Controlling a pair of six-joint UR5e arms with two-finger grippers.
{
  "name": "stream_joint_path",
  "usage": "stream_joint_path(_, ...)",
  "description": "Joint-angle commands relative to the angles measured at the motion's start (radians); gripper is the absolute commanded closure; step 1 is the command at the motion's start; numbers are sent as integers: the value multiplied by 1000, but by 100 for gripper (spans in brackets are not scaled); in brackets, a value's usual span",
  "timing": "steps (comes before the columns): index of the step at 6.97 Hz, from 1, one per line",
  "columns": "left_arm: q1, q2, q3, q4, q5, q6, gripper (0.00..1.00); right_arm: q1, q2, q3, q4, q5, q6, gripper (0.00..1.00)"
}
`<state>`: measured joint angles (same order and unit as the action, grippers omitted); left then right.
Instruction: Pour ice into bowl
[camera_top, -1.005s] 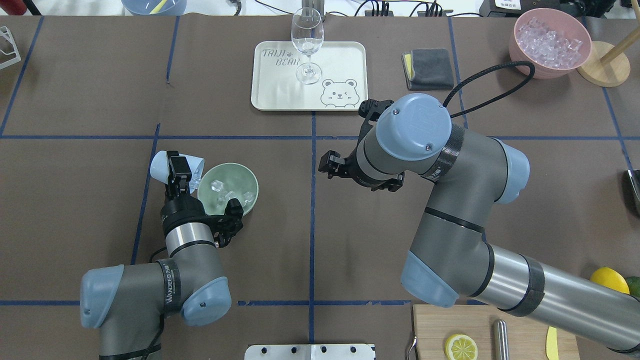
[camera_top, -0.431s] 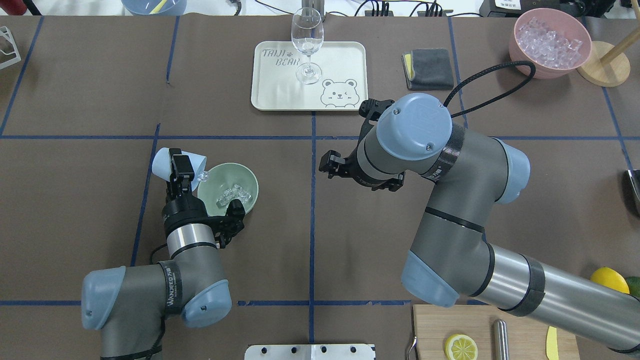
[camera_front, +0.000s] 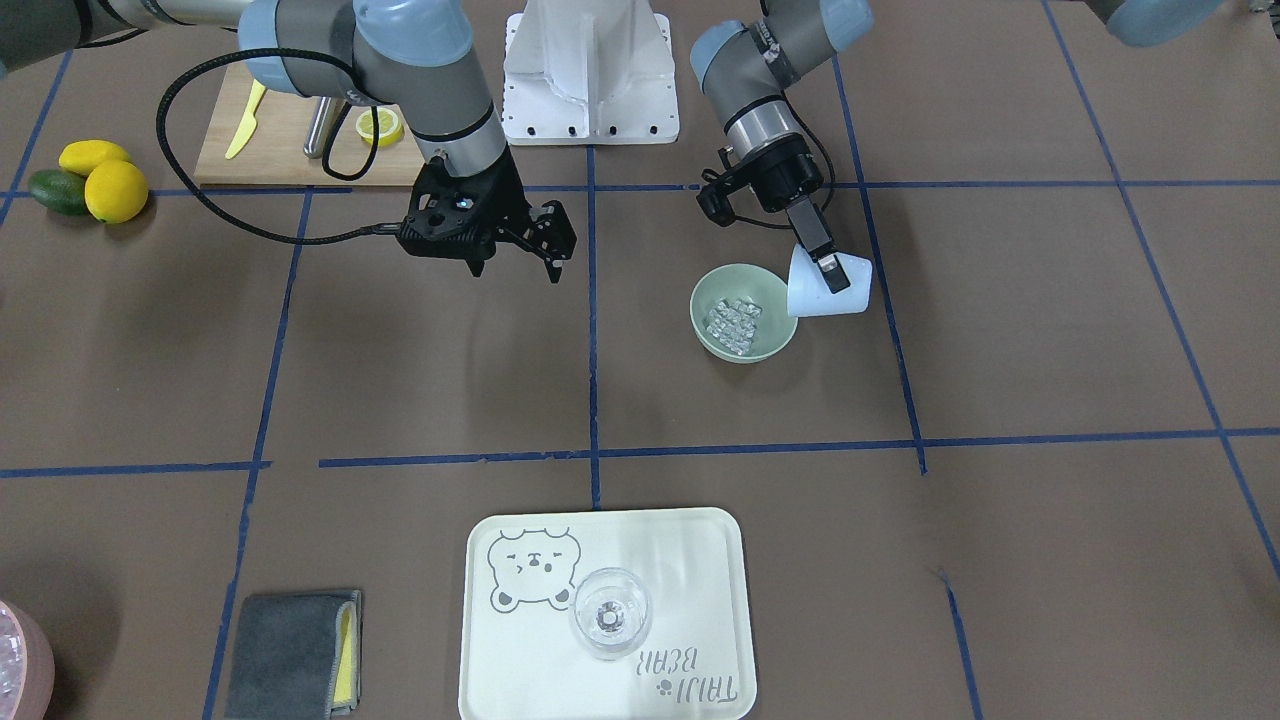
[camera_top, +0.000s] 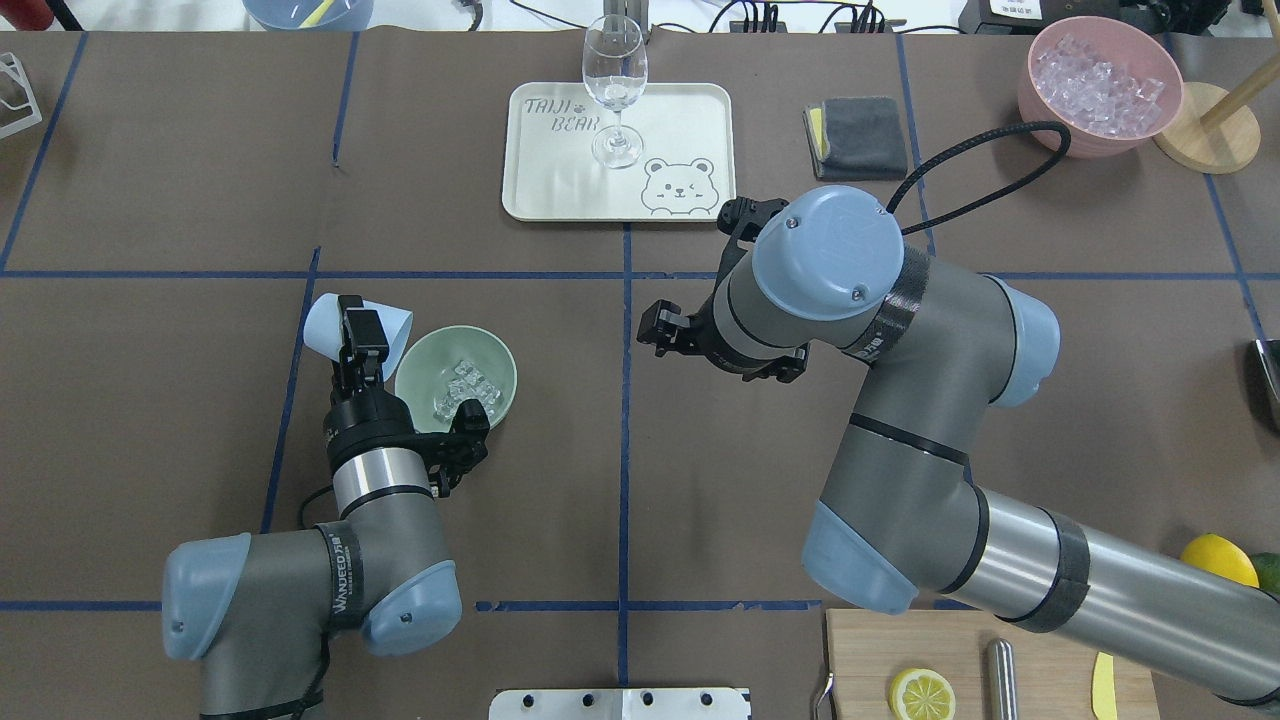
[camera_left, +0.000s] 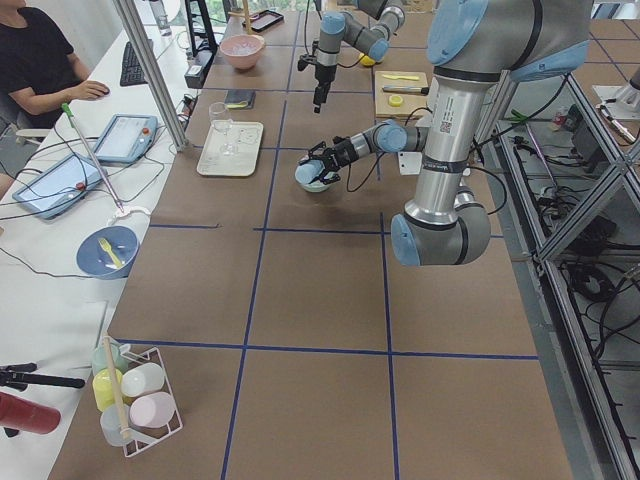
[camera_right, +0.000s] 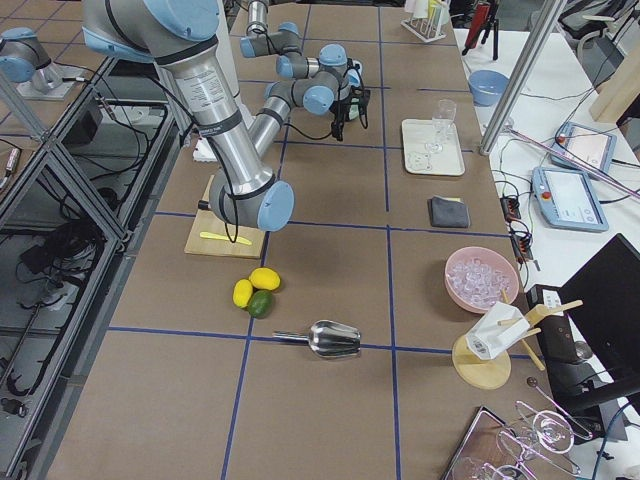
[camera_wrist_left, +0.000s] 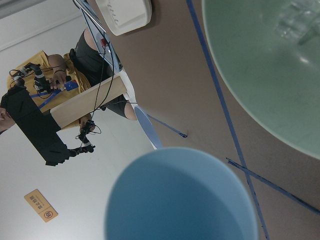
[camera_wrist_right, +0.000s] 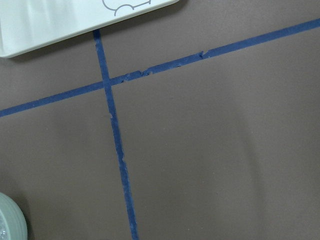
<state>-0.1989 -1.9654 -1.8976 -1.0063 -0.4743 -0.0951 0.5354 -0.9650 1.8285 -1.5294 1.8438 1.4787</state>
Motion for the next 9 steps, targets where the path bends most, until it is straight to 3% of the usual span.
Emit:
stream_joint_path(1, -1, -4, -1, -3, -3, -3, 100, 0, 0, 0, 0, 0, 0, 0)
stream_joint_path(6, -16, 14, -21, -63, -12, -318, 100, 0, 0, 0, -3, -2, 0, 0)
stream_joint_path(8, -25, 40, -84, -170, -21, -339, 100, -2, 0, 0, -3, -2, 2, 0)
stream_joint_path(9, -30, 109, -95, -316, -64, -334, 100, -2, 0, 0, -5, -2, 2, 0)
